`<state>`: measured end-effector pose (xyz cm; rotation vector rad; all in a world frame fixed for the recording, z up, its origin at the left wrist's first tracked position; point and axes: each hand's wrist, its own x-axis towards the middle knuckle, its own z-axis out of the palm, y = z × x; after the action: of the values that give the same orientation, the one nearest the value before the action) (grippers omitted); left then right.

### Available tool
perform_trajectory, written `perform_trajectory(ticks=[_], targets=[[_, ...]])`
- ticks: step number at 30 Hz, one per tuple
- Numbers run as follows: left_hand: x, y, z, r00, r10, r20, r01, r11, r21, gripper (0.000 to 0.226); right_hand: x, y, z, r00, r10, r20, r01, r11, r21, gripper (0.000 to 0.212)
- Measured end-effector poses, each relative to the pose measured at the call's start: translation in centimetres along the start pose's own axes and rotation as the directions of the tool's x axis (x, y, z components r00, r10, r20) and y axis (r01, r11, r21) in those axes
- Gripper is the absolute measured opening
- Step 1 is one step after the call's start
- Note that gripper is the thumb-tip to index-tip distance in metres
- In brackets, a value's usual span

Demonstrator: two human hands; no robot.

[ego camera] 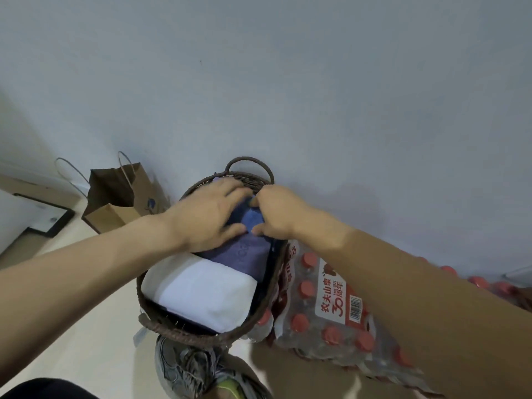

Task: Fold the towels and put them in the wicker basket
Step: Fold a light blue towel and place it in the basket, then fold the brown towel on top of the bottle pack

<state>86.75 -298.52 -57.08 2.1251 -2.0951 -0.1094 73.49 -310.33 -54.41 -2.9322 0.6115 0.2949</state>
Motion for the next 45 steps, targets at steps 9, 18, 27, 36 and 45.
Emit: perform_trajectory(ticks=[9,18,27,36,45], targets=[[-1.3,-2.2,3.6,0.964,-0.089,0.25,0.168,0.934,-0.315,0.086,-1.4,-1.0,3.3,0.997,0.002,0.072,0.003,0.998,-0.07,0.076],[0.8,-1.2,-0.4,0.952,-0.114,0.283,0.166,0.972,-0.168,0.072,-6.5,1.5,0.5,0.994,0.042,-0.096,-0.018,0.971,0.239,0.037],[8.2,17.4,-4.4,0.964,0.162,0.21,-0.122,0.974,-0.192,0.016,-25.0,15.2,-1.8,0.915,0.323,0.243,-0.402,0.787,0.468,0.027],[14.1,42.2,7.6,0.933,0.223,0.284,0.006,0.777,-0.63,0.017,-41.7,28.8,4.8,0.661,0.689,0.299,-0.751,0.605,0.266,0.044],[14.7,50.2,16.0,0.947,0.192,0.257,-0.01,0.818,-0.576,0.067,-45.0,28.2,13.5,0.581,0.79,0.198,-0.744,0.417,0.521,0.064]])
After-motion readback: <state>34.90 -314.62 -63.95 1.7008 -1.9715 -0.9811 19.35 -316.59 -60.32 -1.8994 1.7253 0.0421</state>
